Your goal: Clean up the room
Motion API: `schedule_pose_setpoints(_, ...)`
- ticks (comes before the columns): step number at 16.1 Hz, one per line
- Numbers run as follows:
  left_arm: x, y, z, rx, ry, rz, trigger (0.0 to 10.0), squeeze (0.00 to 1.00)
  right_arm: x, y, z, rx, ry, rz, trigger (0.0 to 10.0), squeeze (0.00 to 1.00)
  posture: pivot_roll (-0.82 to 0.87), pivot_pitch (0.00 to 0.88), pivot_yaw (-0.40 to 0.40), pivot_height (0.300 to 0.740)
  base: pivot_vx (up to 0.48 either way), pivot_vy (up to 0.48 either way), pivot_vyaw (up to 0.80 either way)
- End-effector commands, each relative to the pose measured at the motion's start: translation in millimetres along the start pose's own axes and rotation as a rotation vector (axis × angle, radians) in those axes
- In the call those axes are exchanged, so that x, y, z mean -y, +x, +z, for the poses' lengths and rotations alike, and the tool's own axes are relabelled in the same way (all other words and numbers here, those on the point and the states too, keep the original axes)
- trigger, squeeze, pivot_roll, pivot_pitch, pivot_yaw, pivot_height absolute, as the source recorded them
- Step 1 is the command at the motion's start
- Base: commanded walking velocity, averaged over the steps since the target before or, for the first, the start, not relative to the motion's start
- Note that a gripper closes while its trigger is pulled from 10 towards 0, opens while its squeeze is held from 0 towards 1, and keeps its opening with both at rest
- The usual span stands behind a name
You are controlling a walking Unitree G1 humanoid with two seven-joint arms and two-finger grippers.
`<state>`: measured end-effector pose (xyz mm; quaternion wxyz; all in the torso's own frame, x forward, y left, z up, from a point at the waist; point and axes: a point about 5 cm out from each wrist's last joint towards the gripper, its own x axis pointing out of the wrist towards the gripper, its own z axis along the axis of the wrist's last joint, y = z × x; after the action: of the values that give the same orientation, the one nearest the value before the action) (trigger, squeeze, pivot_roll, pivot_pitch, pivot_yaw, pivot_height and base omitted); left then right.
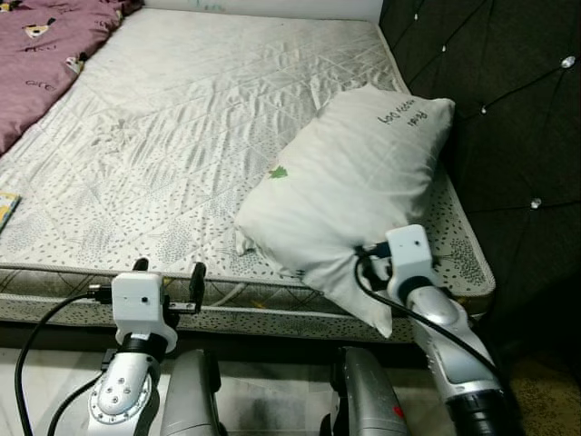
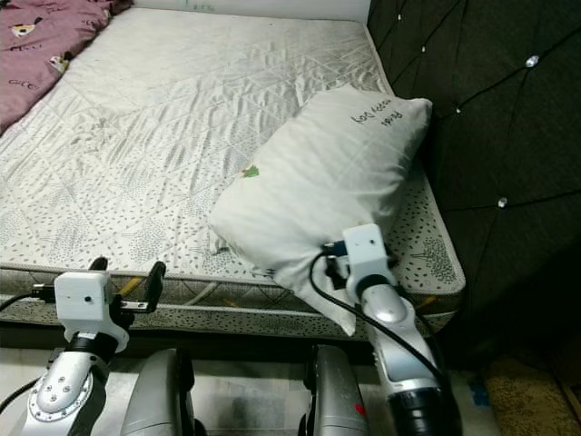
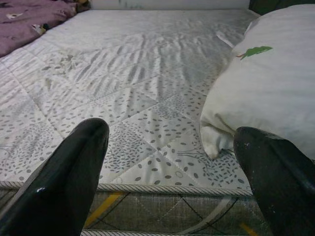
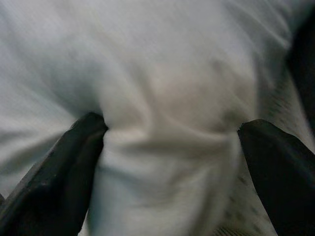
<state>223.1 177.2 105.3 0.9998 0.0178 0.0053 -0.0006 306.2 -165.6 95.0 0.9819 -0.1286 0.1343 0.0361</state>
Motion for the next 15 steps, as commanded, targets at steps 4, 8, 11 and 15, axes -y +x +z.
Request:
schedule_pose_setpoints(4, -3.5, -0.9, 1.1, -0.004, 0.017, 0.006, 10.0, 0.0, 16.4, -27.9, -30.9, -0.186, 0.012, -0.085, 10.0, 0.0, 0.04, 0.125, -0.032, 0.556, 0.0, 0.0, 0.0)
schedule_pose_setpoints(8, -1.5, 2.6, 0.5, -0.007, 0.014, -0.004, 10.0, 0.0, 2.1, -32.1, -33.8, -0.231, 0.111, 0.034, 0.0, 0.0, 0.03, 0.119, -0.027, 0.556, 0.0, 0.0, 0.0)
schedule_pose_setpoints(11, -0.6, 4.2, 0.5, -0.007, 0.011, -0.01, 10.0, 0.0, 5.6, -15.4, -14.3, -0.17, 0.18, 0.029, 0.0, 0.0, 0.03, 0.113, -0.025, 0.556, 0.0, 0.0, 0.0)
schedule_pose_setpoints(15, 11.4, 7.4, 4.7, 0.005, -0.066, -0.11, 10.0, 0.0, 4.1, 2.8, 7.3, -0.082, 0.226, 0.025, 0.0, 0.0, 0.04, 0.108, -0.028, 0.556, 0.0, 0.0, 0.0)
